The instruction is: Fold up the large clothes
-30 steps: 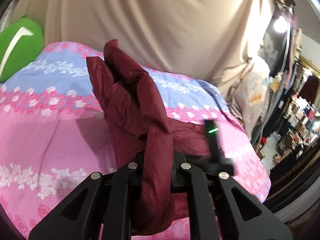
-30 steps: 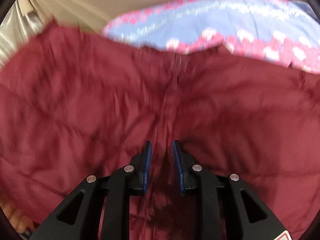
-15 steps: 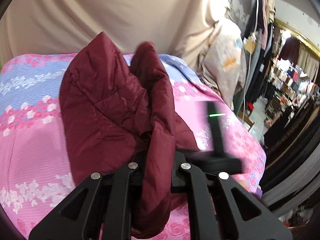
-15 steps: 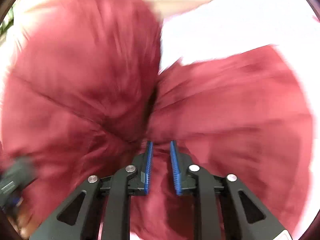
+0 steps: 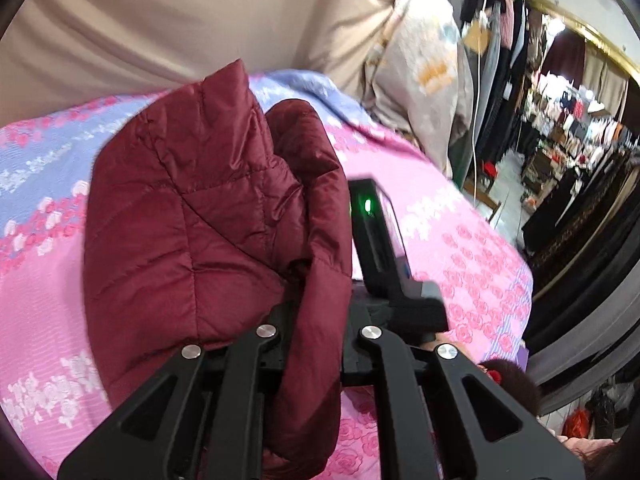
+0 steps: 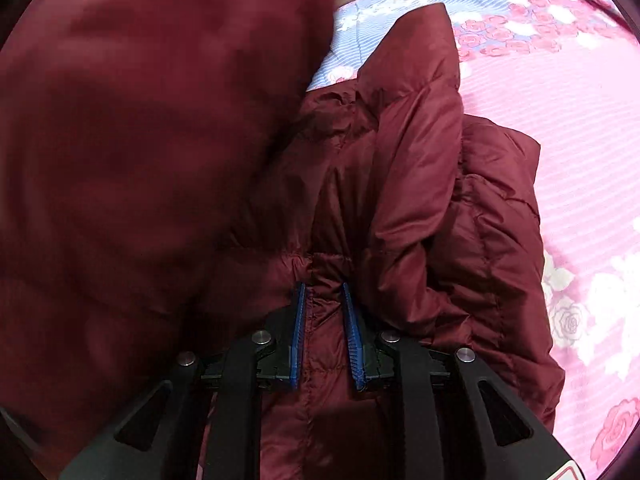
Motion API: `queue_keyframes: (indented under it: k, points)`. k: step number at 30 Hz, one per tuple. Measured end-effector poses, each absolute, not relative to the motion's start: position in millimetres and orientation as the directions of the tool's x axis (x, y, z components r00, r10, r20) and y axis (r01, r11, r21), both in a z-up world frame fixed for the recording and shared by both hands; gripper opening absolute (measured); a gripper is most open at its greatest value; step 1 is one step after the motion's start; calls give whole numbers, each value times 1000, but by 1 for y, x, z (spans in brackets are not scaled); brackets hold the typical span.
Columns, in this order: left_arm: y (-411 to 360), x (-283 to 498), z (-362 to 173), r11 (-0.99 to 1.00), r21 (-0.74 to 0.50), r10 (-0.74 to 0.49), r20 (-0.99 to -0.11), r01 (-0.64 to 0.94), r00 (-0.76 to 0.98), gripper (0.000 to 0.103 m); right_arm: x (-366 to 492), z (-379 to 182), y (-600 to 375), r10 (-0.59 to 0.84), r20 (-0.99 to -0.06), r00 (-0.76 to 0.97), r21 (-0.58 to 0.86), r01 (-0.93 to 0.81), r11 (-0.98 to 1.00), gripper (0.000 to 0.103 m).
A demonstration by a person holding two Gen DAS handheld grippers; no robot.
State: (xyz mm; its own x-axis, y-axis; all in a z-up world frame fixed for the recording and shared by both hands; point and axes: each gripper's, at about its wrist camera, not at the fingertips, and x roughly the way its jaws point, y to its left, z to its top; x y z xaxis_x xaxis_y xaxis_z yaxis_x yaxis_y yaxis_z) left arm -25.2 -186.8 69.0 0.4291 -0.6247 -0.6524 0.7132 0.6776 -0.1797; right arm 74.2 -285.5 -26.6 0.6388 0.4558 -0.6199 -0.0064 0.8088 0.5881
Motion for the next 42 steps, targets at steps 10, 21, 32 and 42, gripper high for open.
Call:
queue_keyframes:
  k: [10, 21, 32, 42]
  points:
    - [-238, -11, 17, 666, -161, -563, -749, 728, 350, 10, -31, -7, -390, 335, -519, 786, 663, 123, 739, 24]
    - [-222, -36, 36, 611, -189, -636, -696, 768, 334, 60, -39, 46, -363, 210, -503, 838, 503, 86, 860, 47]
    - [-71, -22, 75, 883, -217, -458, -597, 417, 659, 87, -52, 57, -295, 356, -478, 803, 444, -128, 887, 75]
    - [-112, -12, 9, 886, -154, -405, -718, 437, 566, 83, -50, 3, -325, 307, -529, 791, 552, 46, 833, 6]
